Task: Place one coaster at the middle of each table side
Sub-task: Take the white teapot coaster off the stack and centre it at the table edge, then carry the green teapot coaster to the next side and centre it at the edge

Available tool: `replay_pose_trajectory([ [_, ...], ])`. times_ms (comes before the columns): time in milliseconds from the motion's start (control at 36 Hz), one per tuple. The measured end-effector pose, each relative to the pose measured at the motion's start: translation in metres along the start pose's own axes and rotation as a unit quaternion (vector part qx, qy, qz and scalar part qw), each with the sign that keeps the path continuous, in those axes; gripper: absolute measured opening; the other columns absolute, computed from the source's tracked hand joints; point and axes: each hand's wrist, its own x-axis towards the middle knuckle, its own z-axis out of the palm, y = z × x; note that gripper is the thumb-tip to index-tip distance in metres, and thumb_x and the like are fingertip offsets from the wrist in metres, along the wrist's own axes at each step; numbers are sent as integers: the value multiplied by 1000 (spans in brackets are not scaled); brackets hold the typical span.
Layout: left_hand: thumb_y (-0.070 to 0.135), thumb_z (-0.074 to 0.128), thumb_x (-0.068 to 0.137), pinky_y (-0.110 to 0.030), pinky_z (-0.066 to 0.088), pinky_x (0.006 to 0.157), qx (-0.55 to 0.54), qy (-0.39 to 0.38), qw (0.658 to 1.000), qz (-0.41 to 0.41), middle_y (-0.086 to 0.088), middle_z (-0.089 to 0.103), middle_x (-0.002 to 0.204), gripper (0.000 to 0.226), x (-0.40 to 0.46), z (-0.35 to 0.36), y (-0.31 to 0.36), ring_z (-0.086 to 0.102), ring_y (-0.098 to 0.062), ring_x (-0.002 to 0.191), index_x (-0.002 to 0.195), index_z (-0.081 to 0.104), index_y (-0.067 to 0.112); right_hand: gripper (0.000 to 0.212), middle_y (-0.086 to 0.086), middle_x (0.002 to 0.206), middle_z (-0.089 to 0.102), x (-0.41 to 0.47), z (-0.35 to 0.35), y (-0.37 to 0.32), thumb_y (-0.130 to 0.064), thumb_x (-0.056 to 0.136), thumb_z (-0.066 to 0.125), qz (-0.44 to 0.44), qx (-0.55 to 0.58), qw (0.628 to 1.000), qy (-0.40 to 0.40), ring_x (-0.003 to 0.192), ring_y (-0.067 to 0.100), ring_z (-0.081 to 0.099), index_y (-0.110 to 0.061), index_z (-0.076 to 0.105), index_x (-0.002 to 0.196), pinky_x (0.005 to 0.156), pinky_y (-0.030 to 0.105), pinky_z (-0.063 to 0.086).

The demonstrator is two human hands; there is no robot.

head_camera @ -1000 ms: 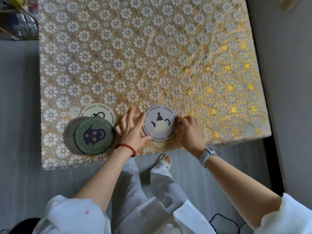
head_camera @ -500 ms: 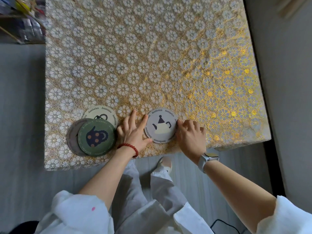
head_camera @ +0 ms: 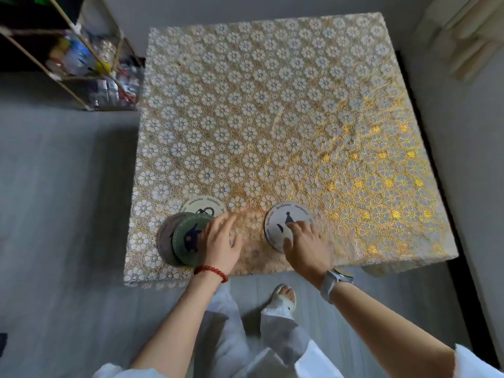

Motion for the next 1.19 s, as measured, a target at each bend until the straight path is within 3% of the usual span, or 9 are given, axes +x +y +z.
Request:
replay_pose_trajectory([
  [111,15,52,86,-46,28,110,-33,37,997,-54,-11,36,142,40,-18,-33,-39,36,-29,128,126,48,10,37,9,127,50,-3,18,-48,-23,92,39,-42,61,996,-53,112,24,48,-14,42,127,94,41,45],
  [222,19,51,85,-46,27,109,35,66,995,-70,-9,35,143,44,-16,-64,-86,32,-27,130,128,46,14,36,11,122,52,5,40,-101,-26,91,41,-51,71,995,-48,110,26,47,-13,42,125,92,38,43],
  [361,21,46,86,-53,17,110,117,9,991,-62,0,13,154,55,3,-91,-153,6,-23,141,137,28,24,54,16,120,44,20,73,-148,-38,82,56,99,70,992,-36,108,33,43,-6,37,121,90,42,42],
  [500,28,40,87,-58,2,111,161,-95,982,10,10,-5,154,61,19,-102,-214,-10,-21,141,141,12,31,54,15,113,44,24,94,-170,-29,73,68,227,92,968,53,100,31,44,-4,41,113,86,42,43],
  [611,25,46,85,-62,9,108,148,-123,978,85,6,17,150,52,31,-118,-229,2,-23,140,134,30,29,31,15,108,48,18,93,-180,-10,78,57,263,145,945,129,84,25,45,-8,43,106,71,38,44],
  [750,31,43,85,-51,14,109,179,-137,965,136,1,57,123,33,67,-155,-216,40,-21,122,115,55,26,19,12,109,50,14,71,-204,-7,87,48,164,195,948,192,87,18,46,-11,52,105,65,17,37],
  [861,28,51,84,-37,37,102,-7,-155,978,139,0,66,111,29,94,-193,-190,57,-21,107,112,58,25,20,-4,90,57,24,32,-240,-10,88,50,88,225,954,180,73,5,52,-18,61,104,44,6,36],
  [1028,22,66,79,-11,43,78,-208,-268,930,140,2,57,109,39,132,-252,-160,55,-12,99,116,54,22,22,-7,93,59,60,-14,-299,-14,88,52,2,293,943,157,83,8,53,-15,63,107,52,3,43],
  [1194,11,61,82,-10,49,62,-240,-250,930,127,4,66,78,6,187,-289,-160,62,-2,68,85,66,11,25,-3,98,63,111,-18,-330,-18,86,56,5,538,831,139,91,11,60,-27,56,109,76,22,52],
])
